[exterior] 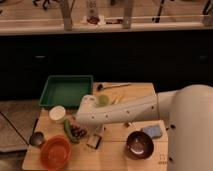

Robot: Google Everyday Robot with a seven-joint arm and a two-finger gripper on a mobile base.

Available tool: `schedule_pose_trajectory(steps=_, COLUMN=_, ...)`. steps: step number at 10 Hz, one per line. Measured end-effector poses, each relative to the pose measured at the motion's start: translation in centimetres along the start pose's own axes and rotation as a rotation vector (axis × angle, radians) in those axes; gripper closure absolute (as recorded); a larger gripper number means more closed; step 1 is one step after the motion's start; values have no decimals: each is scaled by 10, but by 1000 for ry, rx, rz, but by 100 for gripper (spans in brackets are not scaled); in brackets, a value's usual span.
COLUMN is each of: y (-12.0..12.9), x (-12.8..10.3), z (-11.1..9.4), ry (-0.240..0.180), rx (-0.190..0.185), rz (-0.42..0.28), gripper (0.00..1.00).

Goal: Wipe table surface with eraser

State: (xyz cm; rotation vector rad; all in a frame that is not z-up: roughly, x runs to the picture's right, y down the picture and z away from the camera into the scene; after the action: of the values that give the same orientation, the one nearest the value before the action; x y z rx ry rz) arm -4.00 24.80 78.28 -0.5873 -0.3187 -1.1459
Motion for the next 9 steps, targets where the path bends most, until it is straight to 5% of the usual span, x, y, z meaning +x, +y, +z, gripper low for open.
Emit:
schedule_pose_trajectory(steps=5, y=55, x=28, z=-5, ry=20, rx=2, rz=115, gripper=96)
schedule_pose_trajectory(steps=9, y=67, x=67, z=-5, ry=23, rx=9, rz=191, gripper=96)
